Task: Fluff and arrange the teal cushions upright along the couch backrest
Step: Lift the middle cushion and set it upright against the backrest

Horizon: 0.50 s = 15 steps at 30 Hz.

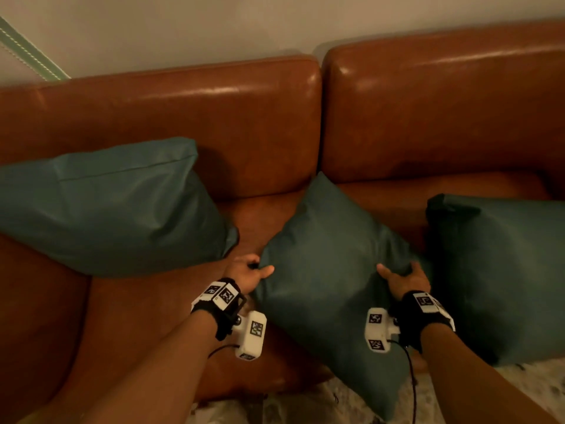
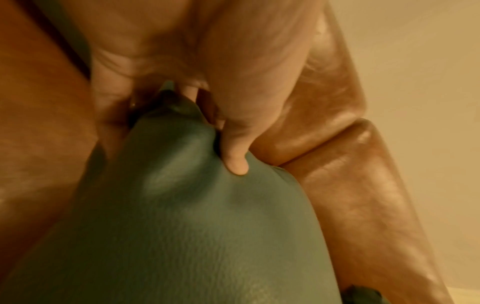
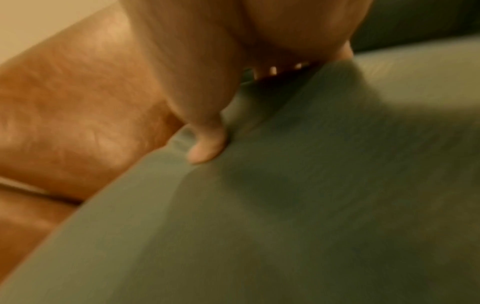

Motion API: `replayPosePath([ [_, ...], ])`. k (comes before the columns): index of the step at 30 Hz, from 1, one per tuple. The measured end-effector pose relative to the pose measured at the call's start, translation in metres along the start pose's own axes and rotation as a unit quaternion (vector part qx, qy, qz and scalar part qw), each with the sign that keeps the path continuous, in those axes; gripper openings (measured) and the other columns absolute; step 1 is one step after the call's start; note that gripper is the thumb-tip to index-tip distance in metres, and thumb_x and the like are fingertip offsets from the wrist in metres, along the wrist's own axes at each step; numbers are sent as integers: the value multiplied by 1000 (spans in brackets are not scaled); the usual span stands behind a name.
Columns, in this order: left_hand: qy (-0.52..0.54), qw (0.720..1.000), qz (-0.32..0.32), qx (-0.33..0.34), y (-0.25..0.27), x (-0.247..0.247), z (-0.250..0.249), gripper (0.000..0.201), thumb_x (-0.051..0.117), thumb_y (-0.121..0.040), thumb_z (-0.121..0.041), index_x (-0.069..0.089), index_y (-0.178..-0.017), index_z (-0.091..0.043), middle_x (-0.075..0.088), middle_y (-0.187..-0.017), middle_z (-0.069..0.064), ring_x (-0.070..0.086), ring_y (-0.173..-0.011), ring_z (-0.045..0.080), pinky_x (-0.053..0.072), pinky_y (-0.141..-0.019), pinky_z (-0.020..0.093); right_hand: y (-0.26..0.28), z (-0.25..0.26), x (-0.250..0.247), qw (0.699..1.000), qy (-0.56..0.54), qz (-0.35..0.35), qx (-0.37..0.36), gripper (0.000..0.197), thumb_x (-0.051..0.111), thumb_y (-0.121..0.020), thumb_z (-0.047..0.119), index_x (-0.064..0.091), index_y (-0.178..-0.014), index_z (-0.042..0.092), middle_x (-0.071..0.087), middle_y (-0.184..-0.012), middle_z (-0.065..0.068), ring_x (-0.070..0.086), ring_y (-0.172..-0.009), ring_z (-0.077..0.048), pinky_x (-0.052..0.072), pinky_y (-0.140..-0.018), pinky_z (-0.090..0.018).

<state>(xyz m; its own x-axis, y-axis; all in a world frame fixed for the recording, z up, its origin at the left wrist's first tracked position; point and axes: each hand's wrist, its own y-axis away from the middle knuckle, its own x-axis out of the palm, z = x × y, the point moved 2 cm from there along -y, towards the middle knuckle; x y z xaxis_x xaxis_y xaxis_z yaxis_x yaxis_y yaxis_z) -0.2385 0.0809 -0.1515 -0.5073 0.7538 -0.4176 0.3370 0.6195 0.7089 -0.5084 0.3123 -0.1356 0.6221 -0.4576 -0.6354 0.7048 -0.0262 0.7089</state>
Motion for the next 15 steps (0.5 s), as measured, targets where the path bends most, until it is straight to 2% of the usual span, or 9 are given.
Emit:
replayPosePath([
  [1,0,1000,6,18,6,2,-7,14,77,-74,-25,66,-74,-18,66,-81,2,61,-80,19,49,-81,33,2,4,-5,1000,-2,-14,0,72,74,-78,38,43,-140,18,45,-146,-18,46,-129,-42,40,-106,-49],
  [3,12,999,10,40,22,0,-16,19,76,-75,-19,60,-64,-20,65,-70,-4,59,-72,17,50,-79,35,7,11,-15,999,-17,-41,-6,43,70,-83,27,59,-123,15,56,-133,-20,53,-119,-41,44,-100,-45],
  [5,28,998,0,60,33,-13,-21,25,77,-73,-19,56,-60,-22,62,-62,-11,56,-68,14,47,-70,29,14,19,-22,997,-22,-60,-42,28,68,-85,22,65,-111,11,61,-123,-22,56,-113,-41,44,-95,-42],
  [6,32,997,-10,74,38,-23,-25,25,79,-69,-25,56,-60,-22,62,-63,-8,56,-69,16,45,-68,26,18,21,-25,996,-17,-60,-60,26,67,-86,20,65,-109,9,62,-121,-23,56,-113,-41,44,-95,-42],
  [8,11,992,-36,118,52,-47,-44,28,75,-59,-45,56,-62,-24,64,-72,-1,59,-74,20,47,-72,30,31,21,-29,995,8,-55,-80,30,66,-86,18,63,-112,3,62,-123,-25,55,-115,-42,42,-98,-43],
  [9,-19,988,-45,149,59,-58,-56,30,72,-56,-52,56,-63,-28,63,-74,-2,60,-76,21,47,-74,32,38,20,-30,994,26,-52,-89,33,67,-86,17,62,-115,2,61,-124,-25,55,-116,-43,41,-99,-44],
  [11,-80,970,-61,219,72,-78,-85,25,71,-58,-51,53,-62,-33,56,-74,-6,57,-76,20,44,-74,33,51,32,-31,987,28,-26,-154,48,72,-80,14,56,-124,5,58,-131,-24,54,-120,-40,43,-101,-45],
  [13,-130,945,-71,290,82,-92,-118,26,73,-64,-42,48,-60,-37,48,-73,-10,53,-76,19,41,-74,33,66,66,-36,967,-44,38,-248,85,84,-68,15,39,-139,10,49,-142,-16,48,-128,-34,40,-106,-45],
  [15,-143,929,-69,335,87,-102,-140,30,73,-67,-38,44,-58,-40,47,-75,-11,53,-78,19,42,-77,35,70,105,-42,943,-69,66,-319,131,95,-40,37,23,-147,21,40,-149,-9,41,-135,-29,38,-109,-50],
])
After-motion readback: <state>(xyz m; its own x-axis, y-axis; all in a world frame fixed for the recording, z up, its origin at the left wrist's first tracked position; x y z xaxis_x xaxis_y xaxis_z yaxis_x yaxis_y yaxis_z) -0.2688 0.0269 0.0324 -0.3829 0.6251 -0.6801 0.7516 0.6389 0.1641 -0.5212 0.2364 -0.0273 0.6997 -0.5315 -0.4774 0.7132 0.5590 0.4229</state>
